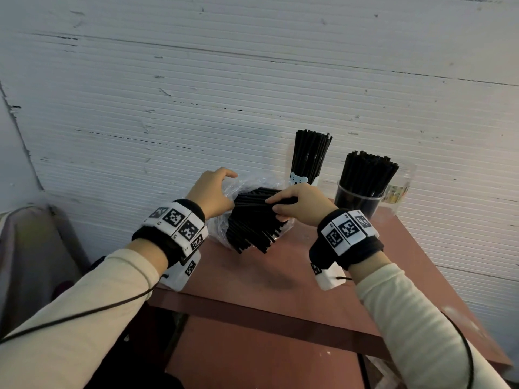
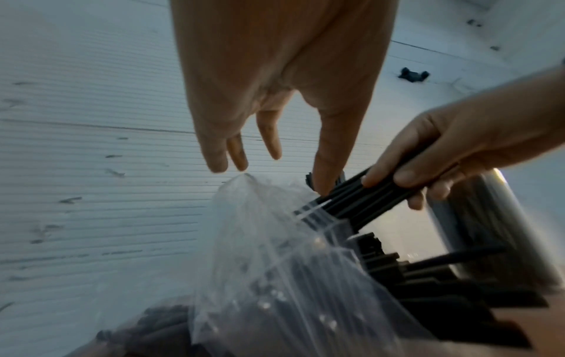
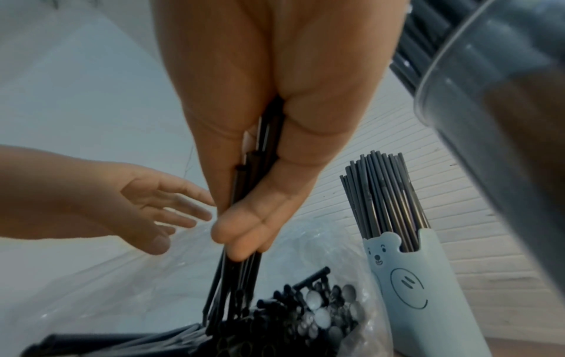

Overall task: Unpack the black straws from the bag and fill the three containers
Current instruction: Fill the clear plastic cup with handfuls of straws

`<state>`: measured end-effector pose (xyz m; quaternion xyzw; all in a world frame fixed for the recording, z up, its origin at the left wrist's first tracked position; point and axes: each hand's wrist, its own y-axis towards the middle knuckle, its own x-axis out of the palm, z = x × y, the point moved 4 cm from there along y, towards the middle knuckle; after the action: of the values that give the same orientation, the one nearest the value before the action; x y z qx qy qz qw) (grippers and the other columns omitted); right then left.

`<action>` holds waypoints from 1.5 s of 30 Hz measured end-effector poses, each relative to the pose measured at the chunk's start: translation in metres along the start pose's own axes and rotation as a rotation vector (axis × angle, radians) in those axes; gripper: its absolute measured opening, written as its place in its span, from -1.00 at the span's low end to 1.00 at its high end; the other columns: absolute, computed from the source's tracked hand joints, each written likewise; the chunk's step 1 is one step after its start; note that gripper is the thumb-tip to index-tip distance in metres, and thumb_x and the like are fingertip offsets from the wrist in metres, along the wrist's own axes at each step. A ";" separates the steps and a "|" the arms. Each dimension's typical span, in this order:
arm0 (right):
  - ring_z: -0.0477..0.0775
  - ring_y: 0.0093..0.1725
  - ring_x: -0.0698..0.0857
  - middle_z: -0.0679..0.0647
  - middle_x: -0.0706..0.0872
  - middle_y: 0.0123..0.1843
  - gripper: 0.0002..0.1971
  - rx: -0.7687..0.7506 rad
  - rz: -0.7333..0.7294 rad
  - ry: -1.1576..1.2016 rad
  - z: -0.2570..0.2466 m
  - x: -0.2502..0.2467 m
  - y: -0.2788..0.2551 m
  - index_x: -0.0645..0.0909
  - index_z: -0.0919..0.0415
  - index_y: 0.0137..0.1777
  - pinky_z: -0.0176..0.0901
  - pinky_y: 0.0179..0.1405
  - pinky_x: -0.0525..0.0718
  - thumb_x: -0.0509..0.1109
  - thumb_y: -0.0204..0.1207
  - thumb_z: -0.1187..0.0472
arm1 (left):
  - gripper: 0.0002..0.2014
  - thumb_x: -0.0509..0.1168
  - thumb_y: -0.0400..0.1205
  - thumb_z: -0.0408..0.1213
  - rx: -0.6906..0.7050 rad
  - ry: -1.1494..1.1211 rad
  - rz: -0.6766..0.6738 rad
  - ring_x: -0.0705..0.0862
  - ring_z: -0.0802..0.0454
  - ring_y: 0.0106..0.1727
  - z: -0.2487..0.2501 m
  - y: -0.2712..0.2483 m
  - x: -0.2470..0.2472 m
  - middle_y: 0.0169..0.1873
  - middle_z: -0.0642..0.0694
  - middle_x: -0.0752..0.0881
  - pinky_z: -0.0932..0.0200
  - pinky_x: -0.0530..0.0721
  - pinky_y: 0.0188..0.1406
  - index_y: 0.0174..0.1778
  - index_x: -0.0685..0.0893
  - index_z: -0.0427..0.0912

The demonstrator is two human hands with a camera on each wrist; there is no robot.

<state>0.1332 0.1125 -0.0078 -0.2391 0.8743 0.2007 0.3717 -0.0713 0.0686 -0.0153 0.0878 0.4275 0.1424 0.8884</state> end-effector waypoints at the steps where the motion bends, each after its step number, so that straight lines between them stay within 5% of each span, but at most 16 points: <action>1: -0.09 -0.21 0.80 0.05 0.83 -0.12 -0.77 -0.006 -0.006 -0.002 0.000 -0.002 -0.002 0.78 0.10 0.16 -0.56 -0.18 0.65 0.44 0.55 0.32 | -0.31 0.50 0.42 -0.38 0.033 0.012 0.029 0.48 -0.10 0.45 0.004 -0.002 0.001 0.48 -0.17 0.41 0.10 0.51 0.34 0.48 0.46 -0.03; 5: -0.24 -0.25 0.78 -0.02 0.84 -0.17 -0.75 -0.037 -0.016 -0.059 -0.003 -0.013 -0.013 0.77 0.01 0.18 -0.52 -0.14 0.62 0.45 0.55 0.25 | -0.20 0.56 0.38 -0.26 0.298 0.125 0.014 0.40 0.00 0.50 0.039 -0.011 0.016 0.50 -0.06 0.38 0.28 0.30 0.37 0.55 0.38 -0.06; 9: -0.17 -0.20 0.80 0.02 0.85 -0.12 -0.74 -0.070 -0.054 -0.107 -0.014 -0.020 -0.027 0.76 -0.01 0.20 -0.29 0.05 0.73 0.44 0.56 0.24 | -0.12 0.60 0.33 -0.18 0.329 0.244 -0.202 0.46 0.00 0.45 0.063 -0.004 0.043 0.46 -0.04 0.46 0.08 0.43 0.46 0.56 0.35 -0.04; 12: -0.13 -0.15 0.80 0.01 0.84 -0.06 -0.73 -0.106 -0.045 -0.131 -0.020 -0.024 -0.038 0.77 -0.01 0.19 -0.19 0.09 0.74 0.46 0.54 0.26 | -0.39 0.57 0.29 -0.16 0.346 0.301 -0.238 0.63 -0.03 0.14 0.072 0.002 0.055 0.11 0.01 0.65 -0.06 0.63 0.19 0.26 0.55 -0.01; 16: -0.23 -0.14 0.77 -0.09 0.82 0.03 -0.69 -0.139 0.020 -0.141 -0.024 -0.041 -0.054 0.75 -0.04 0.24 -0.25 0.15 0.69 0.49 0.52 0.22 | -0.93 0.36 0.53 -0.16 0.378 0.257 -0.161 0.71 -0.06 -0.14 0.085 0.001 0.057 -0.28 0.05 0.68 0.13 0.58 -0.22 -0.14 0.62 -0.03; 19: -0.26 -0.11 0.75 -0.20 0.78 0.07 -0.65 -0.176 0.102 -0.035 -0.031 -0.065 -0.067 0.69 -0.11 0.31 -0.25 0.11 0.71 0.51 0.51 0.07 | -0.86 0.31 0.62 -0.08 0.371 0.071 -0.092 0.72 0.01 -0.19 0.096 -0.003 0.052 -0.30 0.03 0.72 0.17 0.56 -0.24 -0.12 0.69 -0.05; 22: -0.28 0.10 0.64 -0.15 0.69 0.14 -0.55 -0.261 0.347 -0.069 -0.047 -0.092 -0.078 0.59 -0.20 0.37 -0.45 0.09 0.53 0.50 0.47 -0.09 | -0.68 0.33 0.60 0.09 0.368 -0.185 -0.068 0.74 -0.01 -0.22 0.115 -0.008 0.051 -0.29 -0.10 0.77 0.02 0.66 -0.12 -0.15 0.71 -0.12; 25: -0.15 0.27 0.59 -0.08 0.57 0.27 -0.47 -0.461 0.577 0.016 -0.071 -0.107 -0.085 0.48 -0.07 0.43 -0.36 0.15 0.61 0.53 0.47 0.10 | -0.58 0.34 0.62 0.04 0.378 -0.477 -0.177 0.63 -0.13 -0.33 0.145 -0.018 0.057 -0.37 -0.24 0.67 0.01 0.60 -0.22 -0.15 0.67 -0.34; 28: -0.02 0.26 0.63 -0.07 0.53 0.30 -0.51 -0.591 0.659 0.015 -0.079 -0.109 -0.084 0.48 0.17 0.41 -0.25 0.22 0.64 0.44 0.49 0.36 | -0.65 0.32 0.62 -0.06 0.378 -0.640 -0.298 0.50 0.00 -0.43 0.164 -0.027 0.068 -0.54 -0.07 0.52 0.19 0.50 -0.30 -0.51 0.57 -0.03; 32: -0.18 0.09 0.65 0.00 0.74 0.13 -0.76 -0.441 0.509 -0.218 -0.059 -0.090 -0.073 0.67 0.21 0.22 -0.46 0.18 0.54 0.35 0.60 0.24 | -0.82 0.38 0.60 -0.42 0.257 -0.726 -0.384 0.69 0.07 -0.27 0.153 -0.031 0.094 -0.37 -0.17 0.70 0.18 0.69 -0.04 -0.33 0.68 -0.20; 34: -0.13 0.07 0.68 0.00 0.76 0.09 -0.78 -0.352 0.382 -0.300 -0.042 -0.076 -0.069 0.69 0.18 0.19 -0.35 0.15 0.58 0.33 0.63 0.15 | -0.93 0.43 0.56 -0.42 0.205 -0.742 -0.454 0.71 0.00 -0.17 0.143 -0.033 0.106 -0.27 -0.26 0.72 0.09 0.66 0.15 -0.19 0.72 -0.36; 36: -0.09 0.10 0.65 0.01 0.72 0.11 -0.76 -0.335 0.353 -0.307 -0.030 -0.069 -0.070 0.66 0.16 0.23 -0.49 0.11 0.50 0.36 0.61 0.14 | -0.82 0.43 0.58 -0.40 0.177 -0.733 -0.511 0.69 -0.03 -0.14 0.136 -0.035 0.115 -0.25 -0.28 0.69 0.11 0.64 0.15 -0.08 0.69 -0.50; 39: -0.10 0.15 0.61 0.01 0.67 0.14 -0.72 -0.368 0.413 -0.259 -0.029 -0.073 -0.073 0.62 0.16 0.26 -0.63 0.13 0.38 0.41 0.56 0.19 | -0.86 0.40 0.62 -0.30 0.147 -0.750 -0.532 0.66 0.02 -0.17 0.137 -0.038 0.119 -0.29 -0.14 0.69 0.15 0.64 0.05 -0.10 0.71 -0.34; 42: -0.12 0.19 0.60 0.02 0.66 0.19 -0.67 -0.392 0.428 -0.214 -0.030 -0.079 -0.075 0.62 0.12 0.31 -0.48 0.25 0.45 0.41 0.55 0.23 | -0.85 0.37 0.63 -0.30 0.138 -0.740 -0.534 0.65 0.07 -0.20 0.142 -0.036 0.118 -0.29 -0.09 0.67 0.22 0.63 -0.01 -0.06 0.69 -0.35; 45: -0.09 0.16 0.62 0.02 0.67 0.17 -0.74 -0.369 0.378 -0.264 -0.024 -0.072 -0.074 0.66 0.18 0.24 -0.51 0.20 0.45 0.39 0.56 0.26 | -0.76 0.43 0.59 -0.29 0.110 -0.658 -0.649 0.69 0.00 -0.10 0.136 -0.037 0.125 -0.22 -0.17 0.71 0.08 0.64 0.25 -0.02 0.69 -0.46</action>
<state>0.2056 0.0596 0.0489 -0.1074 0.7961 0.4511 0.3888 0.1160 0.0700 -0.0335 0.0371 0.1352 -0.2011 0.9695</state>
